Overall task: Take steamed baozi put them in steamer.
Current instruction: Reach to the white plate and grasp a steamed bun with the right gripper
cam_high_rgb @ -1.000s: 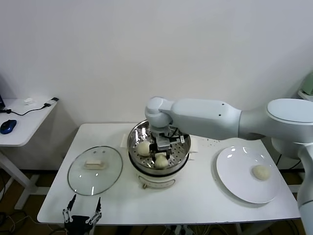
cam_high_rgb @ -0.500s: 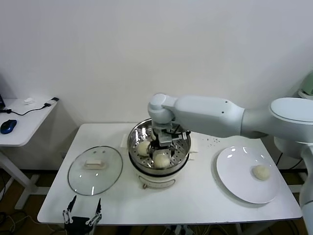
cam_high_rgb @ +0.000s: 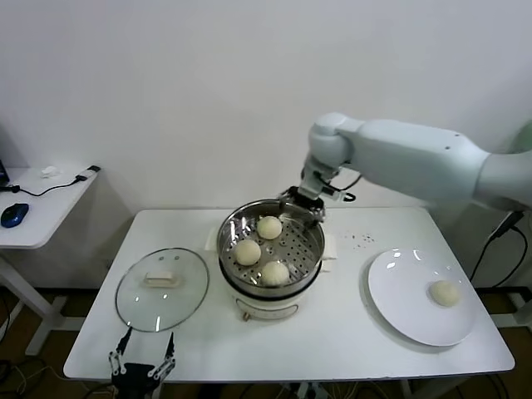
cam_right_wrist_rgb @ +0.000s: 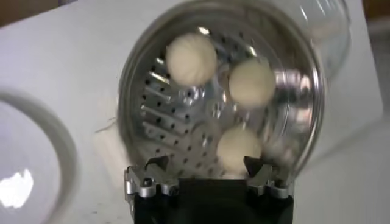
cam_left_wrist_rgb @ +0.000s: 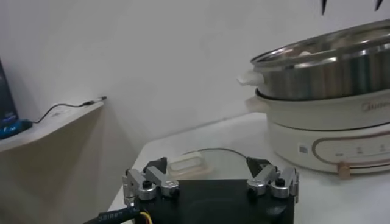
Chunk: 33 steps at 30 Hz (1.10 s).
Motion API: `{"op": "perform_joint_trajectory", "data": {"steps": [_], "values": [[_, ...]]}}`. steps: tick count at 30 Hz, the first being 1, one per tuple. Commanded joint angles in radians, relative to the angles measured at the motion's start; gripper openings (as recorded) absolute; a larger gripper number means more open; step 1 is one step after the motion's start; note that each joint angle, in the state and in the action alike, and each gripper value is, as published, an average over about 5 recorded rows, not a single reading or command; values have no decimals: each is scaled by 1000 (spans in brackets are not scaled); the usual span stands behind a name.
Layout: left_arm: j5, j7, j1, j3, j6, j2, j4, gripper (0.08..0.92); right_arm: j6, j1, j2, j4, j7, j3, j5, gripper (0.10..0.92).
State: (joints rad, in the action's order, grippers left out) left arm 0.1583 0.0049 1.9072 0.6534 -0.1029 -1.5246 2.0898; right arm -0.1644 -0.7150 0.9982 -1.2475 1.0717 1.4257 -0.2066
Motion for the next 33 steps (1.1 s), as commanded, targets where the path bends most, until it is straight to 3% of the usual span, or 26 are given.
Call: {"op": "perform_joint_trajectory", "data": {"steps": [1, 6, 14, 24, 33], "values": [[16, 1, 3, -12, 4, -5, 5, 823, 397, 1, -376, -16, -18, 52, -181, 823], [18, 1, 10, -16, 1, -7, 9, 823, 393, 139, -472, 31, 16, 1, -124, 823], [27, -1, 21, -13, 1, -7, 9, 823, 329, 484, -542, 131, 57, -304, 93, 823], [22, -1, 30, -5, -2, -10, -4, 823, 269, 744, -517, 248, 65, -554, 262, 823], [12, -1, 28, -5, 1, -14, -10, 823, 192, 792, -430, 392, 66, -675, 349, 823]]}}
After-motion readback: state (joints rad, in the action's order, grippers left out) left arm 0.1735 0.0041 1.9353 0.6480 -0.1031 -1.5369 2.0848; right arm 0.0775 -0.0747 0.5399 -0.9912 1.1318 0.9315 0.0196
